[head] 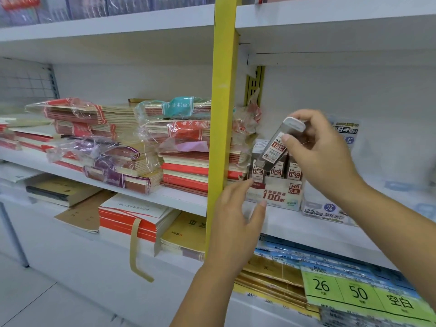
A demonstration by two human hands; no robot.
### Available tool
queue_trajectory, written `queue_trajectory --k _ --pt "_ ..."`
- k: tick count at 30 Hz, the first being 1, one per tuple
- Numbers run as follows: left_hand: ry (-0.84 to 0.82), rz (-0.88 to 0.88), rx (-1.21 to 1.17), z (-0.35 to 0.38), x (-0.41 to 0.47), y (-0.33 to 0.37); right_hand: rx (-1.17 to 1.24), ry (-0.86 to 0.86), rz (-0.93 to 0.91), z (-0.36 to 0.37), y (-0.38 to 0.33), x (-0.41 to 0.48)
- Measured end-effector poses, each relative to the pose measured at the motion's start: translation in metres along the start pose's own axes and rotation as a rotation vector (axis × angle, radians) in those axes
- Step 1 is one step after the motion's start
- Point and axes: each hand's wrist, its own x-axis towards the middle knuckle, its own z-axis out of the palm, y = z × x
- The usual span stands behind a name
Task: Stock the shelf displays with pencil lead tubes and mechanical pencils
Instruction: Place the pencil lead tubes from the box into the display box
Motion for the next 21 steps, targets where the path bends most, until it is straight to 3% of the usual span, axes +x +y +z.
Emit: queue_trajectory --k 5,10,15,21 --pt "-0.055 0.087 0.196 0.014 0.001 -0.009 -0.311 -0.157 -0.129 0.014 0.017 0.008" --pt "-0.064 0.091 0.236 0.02 0.002 -0.015 -0.296 -0.245 -0.035 0.023 0.03 0.017" --pt "-0.074 0.11 0.236 0.02 0.002 -0.019 -0.629 -0.159 -0.237 0.032 0.041 0.021" --pt "-0.09 0.161 0.255 0.021 0.001 -0.024 -0.749 -0.169 -0.209 0.031 0.05 0.017"
